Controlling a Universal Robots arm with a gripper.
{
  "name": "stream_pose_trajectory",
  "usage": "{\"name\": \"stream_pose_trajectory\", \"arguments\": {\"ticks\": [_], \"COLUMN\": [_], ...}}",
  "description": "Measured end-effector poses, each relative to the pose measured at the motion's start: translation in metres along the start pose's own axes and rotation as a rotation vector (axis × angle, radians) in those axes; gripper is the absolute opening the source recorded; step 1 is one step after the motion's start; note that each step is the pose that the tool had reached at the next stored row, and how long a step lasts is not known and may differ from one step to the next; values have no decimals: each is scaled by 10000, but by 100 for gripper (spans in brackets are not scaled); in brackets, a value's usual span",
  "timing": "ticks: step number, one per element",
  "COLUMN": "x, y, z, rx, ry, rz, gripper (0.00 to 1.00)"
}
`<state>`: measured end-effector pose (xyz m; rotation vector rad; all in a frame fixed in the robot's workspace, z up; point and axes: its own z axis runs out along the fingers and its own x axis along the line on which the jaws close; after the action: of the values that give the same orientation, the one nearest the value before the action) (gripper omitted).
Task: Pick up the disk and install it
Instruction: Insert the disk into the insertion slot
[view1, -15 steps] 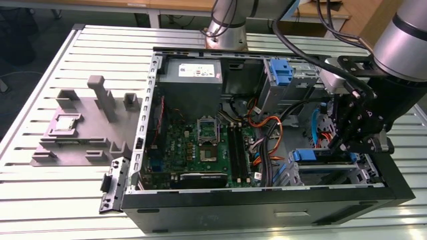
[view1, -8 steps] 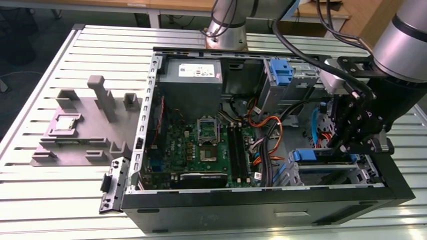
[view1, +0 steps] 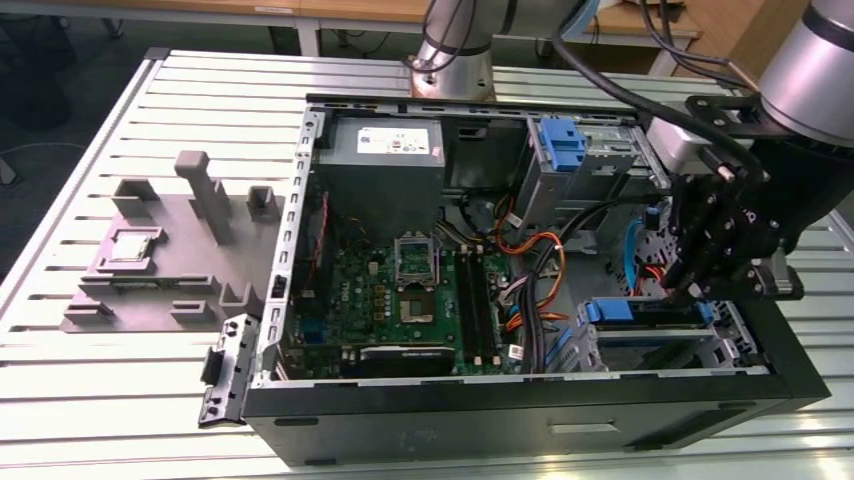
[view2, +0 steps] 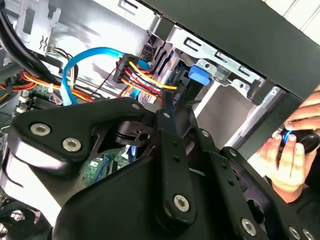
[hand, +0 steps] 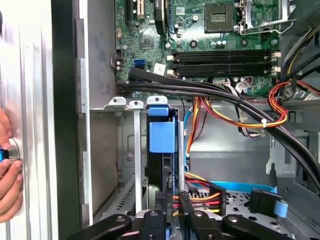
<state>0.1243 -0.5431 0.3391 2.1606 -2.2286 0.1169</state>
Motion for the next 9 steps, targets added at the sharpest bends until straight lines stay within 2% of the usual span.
{"name": "stream_pose_trajectory", "arguments": {"ticks": [3, 5, 7, 9], "x": [4, 4, 4, 4], "y": [-1, -2, -2, -2], "z": [-50, -51, -51, -52], "rx": [-14, -16, -17, -17], "ry": [0, -1, -1, 1], "rz": [-1, -1, -1, -2], "gripper": [25, 24, 11, 11]}}
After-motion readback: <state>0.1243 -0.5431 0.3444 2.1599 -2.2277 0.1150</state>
